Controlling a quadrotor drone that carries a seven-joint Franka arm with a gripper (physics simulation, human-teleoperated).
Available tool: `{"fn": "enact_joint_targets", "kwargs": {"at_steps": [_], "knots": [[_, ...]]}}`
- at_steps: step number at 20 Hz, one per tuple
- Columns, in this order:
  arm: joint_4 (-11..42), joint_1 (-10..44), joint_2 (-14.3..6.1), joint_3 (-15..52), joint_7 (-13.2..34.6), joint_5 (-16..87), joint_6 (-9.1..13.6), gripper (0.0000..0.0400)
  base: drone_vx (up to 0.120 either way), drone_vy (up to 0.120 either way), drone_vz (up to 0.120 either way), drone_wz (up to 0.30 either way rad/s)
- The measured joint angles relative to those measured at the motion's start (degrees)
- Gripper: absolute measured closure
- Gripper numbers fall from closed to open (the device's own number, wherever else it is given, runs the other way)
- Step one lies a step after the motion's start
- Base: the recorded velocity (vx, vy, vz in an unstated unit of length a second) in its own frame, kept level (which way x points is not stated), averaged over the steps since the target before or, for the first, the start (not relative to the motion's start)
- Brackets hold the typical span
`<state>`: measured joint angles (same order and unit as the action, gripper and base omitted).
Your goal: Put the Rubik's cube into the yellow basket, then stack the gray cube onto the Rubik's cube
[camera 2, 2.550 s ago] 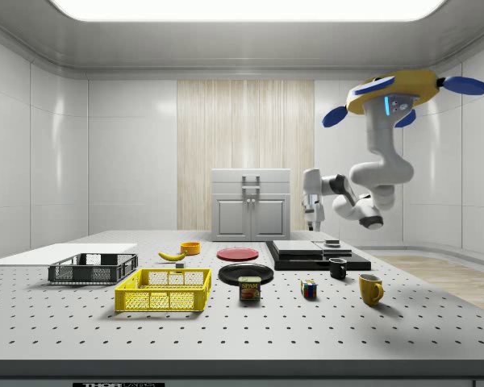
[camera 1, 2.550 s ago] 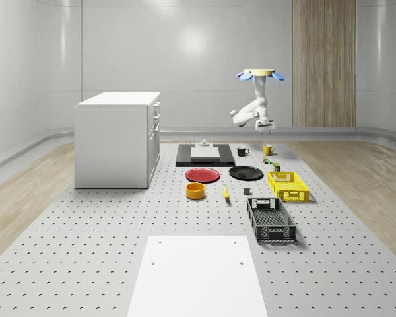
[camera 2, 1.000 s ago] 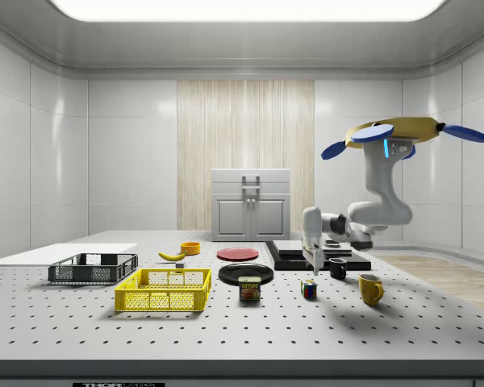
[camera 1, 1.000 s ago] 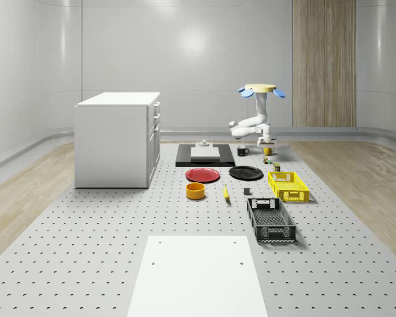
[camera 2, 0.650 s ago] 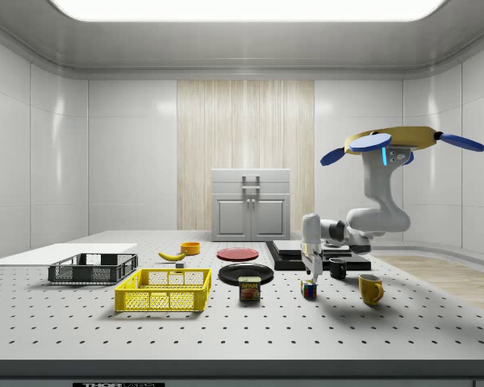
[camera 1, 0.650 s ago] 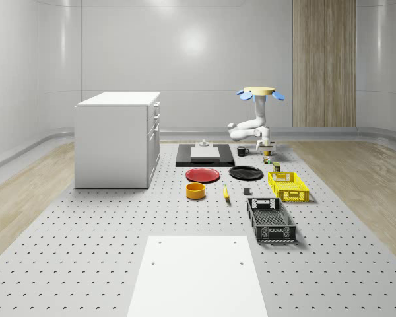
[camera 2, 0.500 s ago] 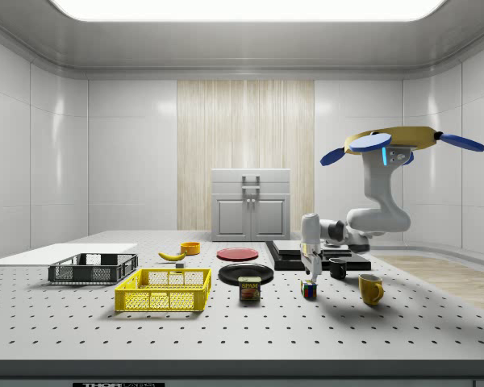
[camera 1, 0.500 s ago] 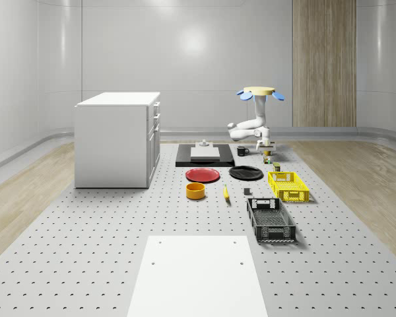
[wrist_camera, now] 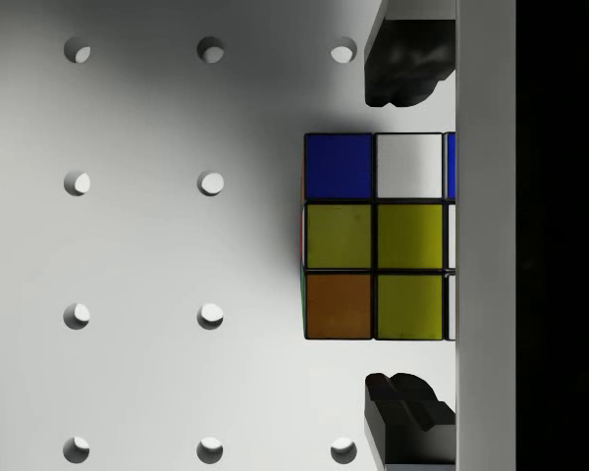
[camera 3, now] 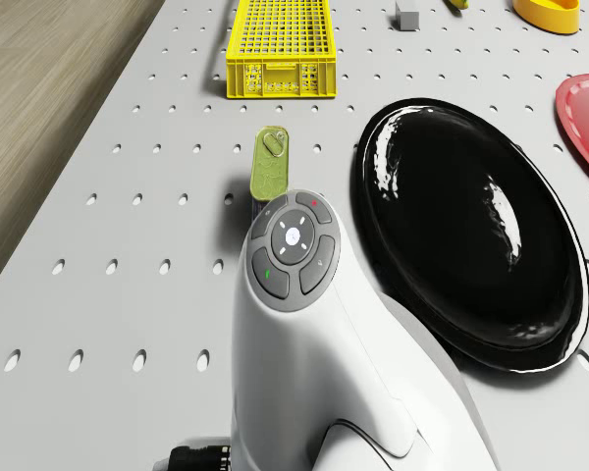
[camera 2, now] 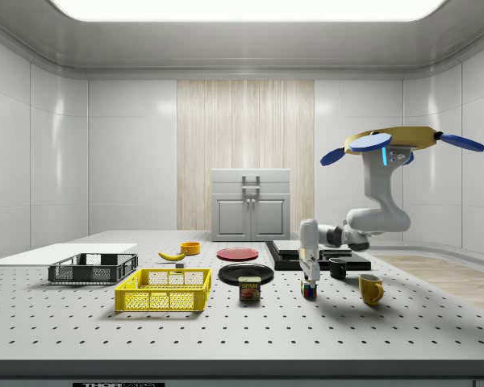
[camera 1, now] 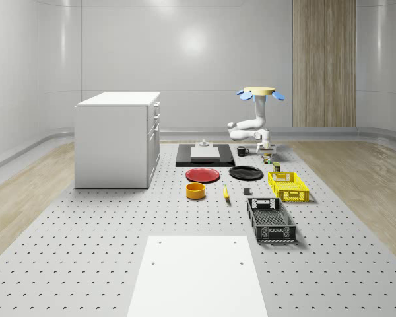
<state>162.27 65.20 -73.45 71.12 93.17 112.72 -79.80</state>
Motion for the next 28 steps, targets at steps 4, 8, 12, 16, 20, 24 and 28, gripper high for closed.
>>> {"fn": "enact_joint_targets", "kwargs": {"at_steps": [4,8,12,16,20,24,28], "knots": [[-0.4,0.3,-0.9,-1.0,0.1,0.8,-1.3,0.0000,0.000,0.000,0.000,0.000],[-0.7,0.5,-1.6,-1.7,0.1,1.2,-2.3,0.0000,0.000,0.000,0.000,0.000],[-1.1,0.8,-2.3,-2.7,0.2,2.0,-3.4,0.0000,0.000,0.000,0.000,0.000],[-1.3,1.0,-2.9,-3.1,0.3,2.2,-4.1,0.0042,0.000,0.000,0.000,0.000],[-1.4,1.2,-3.3,-3.2,0.5,2.1,-4.7,0.0063,0.000,0.000,0.000,0.000],[-1.2,1.4,-3.7,-2.1,0.7,1.0,-4.6,0.0071,0.000,0.000,0.000,0.000],[-0.5,1.6,-3.9,0.4,1.2,-1.5,-3.8,0.0073,0.000,0.000,0.120,0.000]]}}
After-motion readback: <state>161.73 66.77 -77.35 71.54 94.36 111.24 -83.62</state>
